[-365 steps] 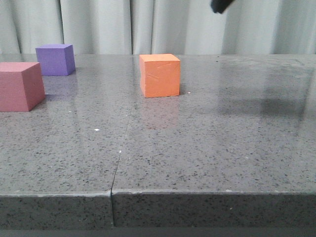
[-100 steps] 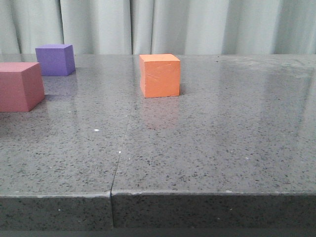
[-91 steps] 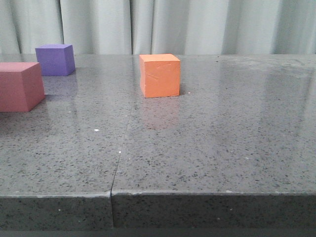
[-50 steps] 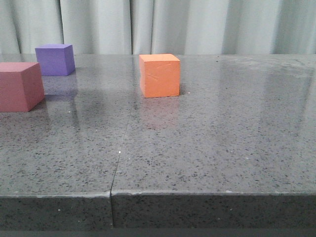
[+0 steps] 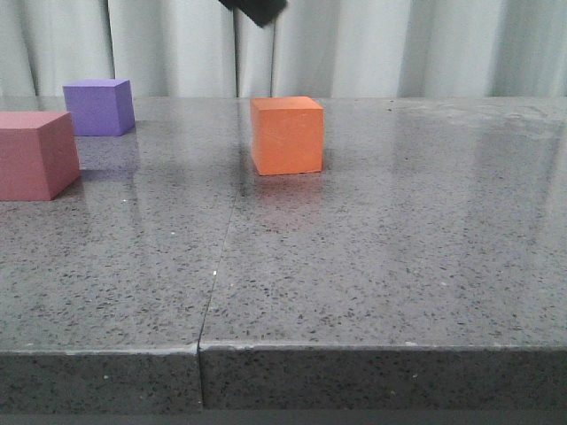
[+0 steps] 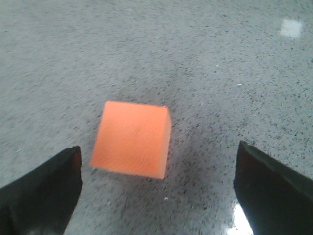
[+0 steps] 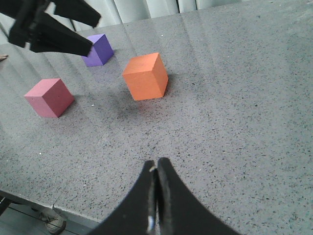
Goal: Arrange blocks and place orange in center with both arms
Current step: 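Lower the left gripper onto the orange cube and close on it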
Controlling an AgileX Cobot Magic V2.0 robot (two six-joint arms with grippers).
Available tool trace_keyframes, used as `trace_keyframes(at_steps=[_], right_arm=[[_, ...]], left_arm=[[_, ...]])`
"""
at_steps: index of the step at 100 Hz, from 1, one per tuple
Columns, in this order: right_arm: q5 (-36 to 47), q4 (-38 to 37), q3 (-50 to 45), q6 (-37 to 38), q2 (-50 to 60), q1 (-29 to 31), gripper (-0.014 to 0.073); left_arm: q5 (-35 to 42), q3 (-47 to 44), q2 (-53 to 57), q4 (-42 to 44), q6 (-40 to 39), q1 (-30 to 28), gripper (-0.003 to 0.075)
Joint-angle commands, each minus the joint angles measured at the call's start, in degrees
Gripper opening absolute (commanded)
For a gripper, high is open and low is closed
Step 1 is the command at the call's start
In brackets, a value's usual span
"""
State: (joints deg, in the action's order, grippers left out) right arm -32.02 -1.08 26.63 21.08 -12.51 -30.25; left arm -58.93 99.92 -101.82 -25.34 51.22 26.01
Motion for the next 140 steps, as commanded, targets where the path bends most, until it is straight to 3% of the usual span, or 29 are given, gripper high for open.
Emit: trace_keyframes(at_steps=[1, 46, 113, 140], right_arm=[[4.24, -0.51, 1.25, -0.17, -0.40, 0.09, -0.0061], [4.24, -0.51, 1.25, -0.17, -0.40, 0.09, -0.0061], [4.24, -0.51, 1.25, -0.17, -0.40, 0.09, -0.0061], [4.24, -0.51, 1.25, -0.17, -0.40, 0.09, -0.0061]], left_arm=[[0.80, 4.08, 0.08, -1.45, 0.10, 1.12, 0.0610], [5.66, 6.10, -6.76, 0.70, 0.10, 1.52, 0.0610], [5.19, 6.10, -11.33, 1.03, 0.10, 1.52, 0.0604], [5.19, 6.10, -11.33, 1.03, 0.10, 1.52, 0.0393]])
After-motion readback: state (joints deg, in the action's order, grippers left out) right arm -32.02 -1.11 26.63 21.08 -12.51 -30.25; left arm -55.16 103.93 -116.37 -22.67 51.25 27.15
